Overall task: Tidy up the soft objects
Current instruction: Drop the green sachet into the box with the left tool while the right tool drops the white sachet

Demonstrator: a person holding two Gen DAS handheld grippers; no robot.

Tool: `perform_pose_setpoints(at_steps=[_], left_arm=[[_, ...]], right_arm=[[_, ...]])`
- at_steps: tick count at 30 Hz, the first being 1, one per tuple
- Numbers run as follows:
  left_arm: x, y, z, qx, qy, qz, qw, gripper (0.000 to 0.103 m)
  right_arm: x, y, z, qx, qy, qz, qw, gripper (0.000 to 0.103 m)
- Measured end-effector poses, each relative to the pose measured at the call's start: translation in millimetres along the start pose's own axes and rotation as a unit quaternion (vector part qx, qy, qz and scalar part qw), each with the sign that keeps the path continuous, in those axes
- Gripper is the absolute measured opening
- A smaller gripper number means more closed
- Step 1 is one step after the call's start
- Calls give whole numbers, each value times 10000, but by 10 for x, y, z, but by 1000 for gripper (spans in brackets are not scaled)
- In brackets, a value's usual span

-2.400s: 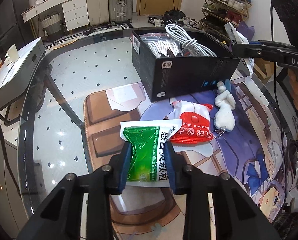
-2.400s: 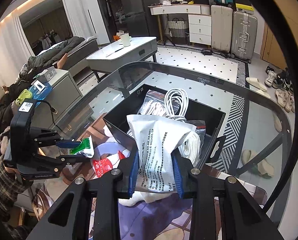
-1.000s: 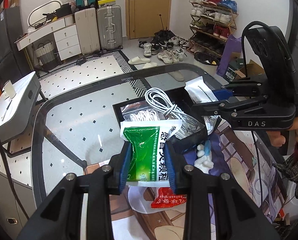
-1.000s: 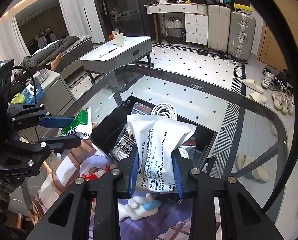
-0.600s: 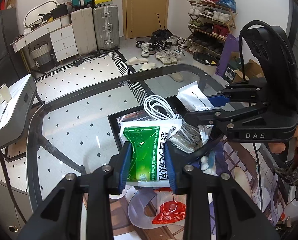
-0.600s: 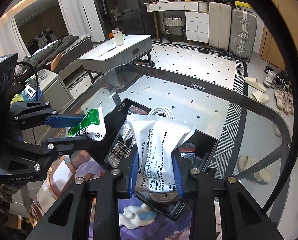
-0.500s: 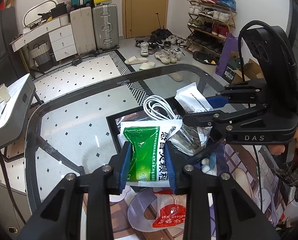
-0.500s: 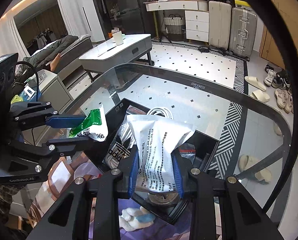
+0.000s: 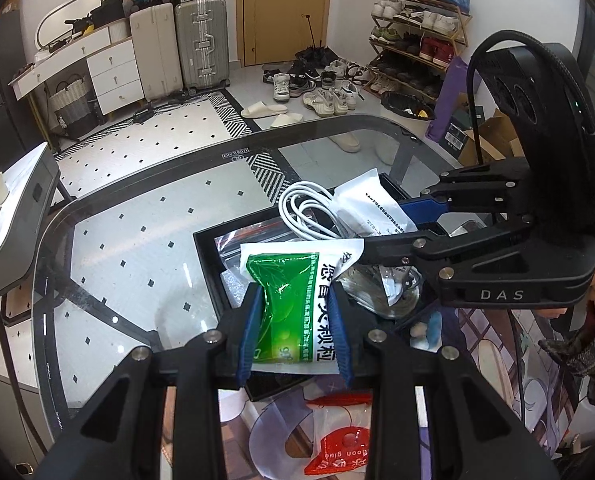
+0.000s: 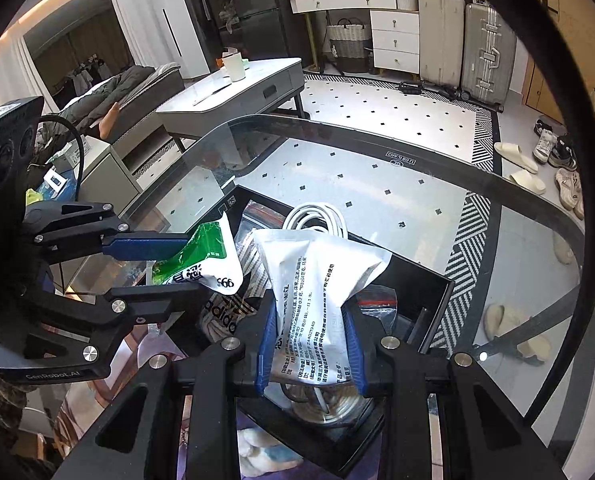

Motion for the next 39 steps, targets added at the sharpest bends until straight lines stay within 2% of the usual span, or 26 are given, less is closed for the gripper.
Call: perform_pose_setpoints(at_steps=[5,13,16,18,21,24,33,36,39], left_arm=[[-16,9,27,32,-34,6,10000,32],[-12,-10,6,49,-85,-61,9999,41],[-31,-31,-11,52,-76,-59,9999,55],[-45,-43,-16,66,-66,-42,9999,56],[-47,-58,-9,99,-38,-44,9999,57],[-45,-45,-3,94,-16,-52,9999,63],[-8,31,-31,62,-39,-125,9999,65],[-7,22,-85,-8,-18,-147,9999,69],[-10,-11,-140,-52,-27,-166,9998,82]], right_arm=[[-10,28,-21,-53,65,52,10000,33],[13,14,-112,-130,121,112,9998,50],[-4,-2,-156,-186,149,170,9996,66],[-16,-7,-192,-268,129,209,9993,78],[-32,-20,-264,-371,148,287,9988,80],[-43,-62,-329,-434,117,300,9985,81],[-109,-197,-473,-536,110,382,9978,81],[-99,-247,-493,-532,114,394,9977,83],[-75,-296,-497,-513,139,411,9977,88]])
Point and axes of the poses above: each gripper's, at about its wrist camera, not at the fingertips, and z roughly the way its jaws point, x to its left, y to its top, the point moved 6 cm from there along z, roughly the way its jaws point, and after that the axes turned 15 degrees about x, right-handed, at the moved point
